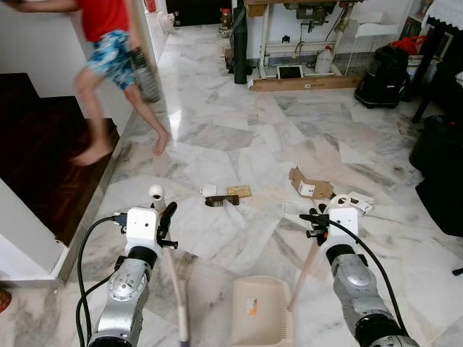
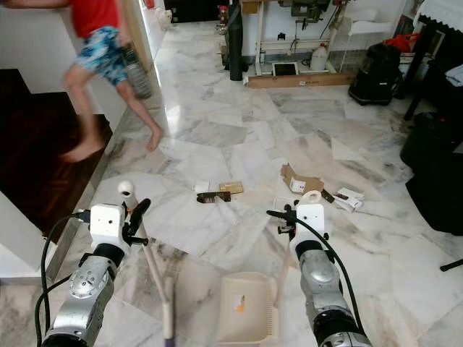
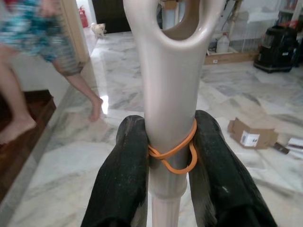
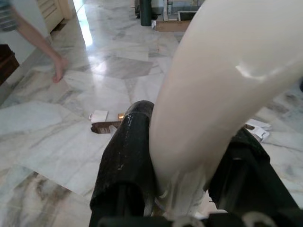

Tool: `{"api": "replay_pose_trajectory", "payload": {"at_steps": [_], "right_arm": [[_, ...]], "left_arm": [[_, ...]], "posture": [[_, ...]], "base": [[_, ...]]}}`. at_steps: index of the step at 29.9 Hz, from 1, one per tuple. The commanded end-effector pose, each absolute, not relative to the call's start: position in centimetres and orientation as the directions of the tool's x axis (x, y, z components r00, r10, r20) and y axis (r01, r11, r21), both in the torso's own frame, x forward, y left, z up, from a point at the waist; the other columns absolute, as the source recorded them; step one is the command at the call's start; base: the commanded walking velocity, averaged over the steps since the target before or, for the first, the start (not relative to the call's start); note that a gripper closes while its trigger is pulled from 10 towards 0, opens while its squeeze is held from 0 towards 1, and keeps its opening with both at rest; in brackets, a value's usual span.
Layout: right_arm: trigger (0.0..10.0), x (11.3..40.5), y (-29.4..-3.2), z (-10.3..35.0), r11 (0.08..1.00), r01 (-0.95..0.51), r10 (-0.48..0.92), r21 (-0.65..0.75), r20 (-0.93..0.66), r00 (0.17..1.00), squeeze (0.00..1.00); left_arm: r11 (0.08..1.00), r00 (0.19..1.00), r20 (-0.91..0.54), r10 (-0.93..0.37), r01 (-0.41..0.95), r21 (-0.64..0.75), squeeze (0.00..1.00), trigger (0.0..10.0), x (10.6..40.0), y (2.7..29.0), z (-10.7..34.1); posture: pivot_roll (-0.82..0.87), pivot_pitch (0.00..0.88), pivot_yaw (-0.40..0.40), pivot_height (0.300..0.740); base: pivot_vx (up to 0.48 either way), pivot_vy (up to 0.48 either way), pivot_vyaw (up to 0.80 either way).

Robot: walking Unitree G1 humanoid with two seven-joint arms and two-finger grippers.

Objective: Sweep floor

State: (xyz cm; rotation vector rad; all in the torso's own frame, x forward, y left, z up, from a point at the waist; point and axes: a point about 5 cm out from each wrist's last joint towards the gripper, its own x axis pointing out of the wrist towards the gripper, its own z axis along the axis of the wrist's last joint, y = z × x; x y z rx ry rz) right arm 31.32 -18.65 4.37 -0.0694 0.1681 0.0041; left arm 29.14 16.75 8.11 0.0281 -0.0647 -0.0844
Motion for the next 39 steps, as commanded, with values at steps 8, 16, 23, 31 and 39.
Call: {"api": "replay_pose_trajectory", "payload": {"at_steps": [8,16,23,31,39], "right_arm": [[10.0,32.25,-18.31,5.58,0.998,-0.001,-0.006,-0.062,-0.122,0.993,0.0],[10.0,32.32,-18.21,5.57,0.996,-0.02,0.009,-0.087,-0.126,0.992,0.0],[10.0,32.24,-18.07,5.51,0.998,-0.017,0.009,-0.062,-0.122,0.993,0.0],[10.0,32.31,-18.0,5.55,0.997,-0.022,0.013,-0.068,-0.12,0.993,0.0],[10.0,32.48,-17.9,5.73,0.995,-0.042,0.031,-0.093,-0.119,0.992,0.0]], "left_arm": [[0.997,0.993,0.092,-0.071,0.069,0.026,0.0,10.0,29.42,16.98,8.85],[0.998,0.994,0.09,-0.066,0.064,0.017,0.0,10.0,29.32,16.96,8.74],[0.998,0.993,0.092,-0.067,0.066,0.014,0.0,10.0,29.34,16.91,8.75],[0.998,0.993,0.093,-0.067,0.066,0.013,0.0,10.0,29.37,16.89,8.75],[0.998,0.993,0.098,-0.06,0.059,0.012,0.0,10.0,29.49,16.88,8.88]], "posture": [[0.08,0.0,-0.003,0.74],[0.07,0.0,-0.003,0.74],[0.07,0.0,-0.002,0.74],[0.07,0.0,-0.003,0.74],[0.07,0.0,-0.007,0.74]], "base": [[0.274,0.0,0.0],[0.336,0.0,0.18],[0.345,0.0,0.06],[0.347,0.0,0.0],[0.346,0.0,0.48]]}}
